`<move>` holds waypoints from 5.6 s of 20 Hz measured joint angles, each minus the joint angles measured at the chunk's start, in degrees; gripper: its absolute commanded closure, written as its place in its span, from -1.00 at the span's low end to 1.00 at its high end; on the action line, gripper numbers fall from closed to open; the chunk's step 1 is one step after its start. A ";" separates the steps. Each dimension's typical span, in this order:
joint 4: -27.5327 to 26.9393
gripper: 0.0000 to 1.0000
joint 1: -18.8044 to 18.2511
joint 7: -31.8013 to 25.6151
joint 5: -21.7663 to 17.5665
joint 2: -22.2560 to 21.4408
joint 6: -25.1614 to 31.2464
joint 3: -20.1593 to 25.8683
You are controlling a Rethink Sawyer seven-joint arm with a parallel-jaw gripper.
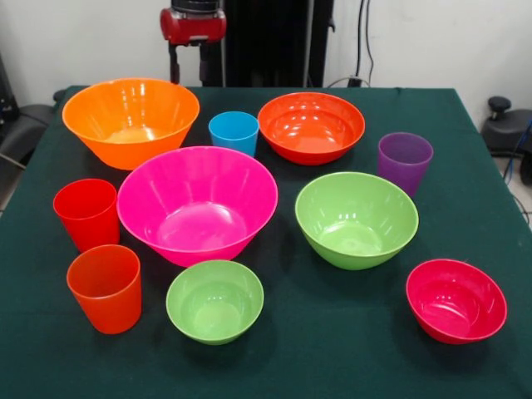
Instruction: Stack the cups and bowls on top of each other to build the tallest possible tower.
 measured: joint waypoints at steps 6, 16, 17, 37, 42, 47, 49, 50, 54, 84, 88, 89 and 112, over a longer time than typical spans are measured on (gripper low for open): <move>0.01 -1.00 -0.25 0.00 -0.71 -0.74 0.00 0.05; 0.17 -1.00 -3.68 0.00 -4.66 -5.63 1.74 4.19; 0.42 -1.00 -4.62 0.00 -4.85 -6.45 2.60 5.35; 8.86 -1.00 -21.35 0.00 0.18 -19.38 21.05 28.03; 8.86 -1.00 -20.21 0.00 0.18 -19.37 21.05 28.37; 8.85 -1.00 -19.79 0.00 0.17 -19.37 21.05 28.43; 8.84 -1.00 -19.57 0.00 0.14 -19.20 21.05 28.32; 8.83 -1.00 -19.41 0.00 0.07 -19.08 21.05 28.22; 8.58 -1.00 -17.28 0.00 -0.61 -18.09 21.01 26.67; 7.19 -1.00 -11.71 0.00 1.01 -17.72 18.12 22.88; 7.20 -1.00 -10.24 0.00 1.38 -17.77 18.11 22.81; 7.20 -1.00 -9.61 0.00 1.52 -17.77 18.11 22.78; 12.18 -1.00 -5.50 0.00 16.19 -27.12 19.80 26.48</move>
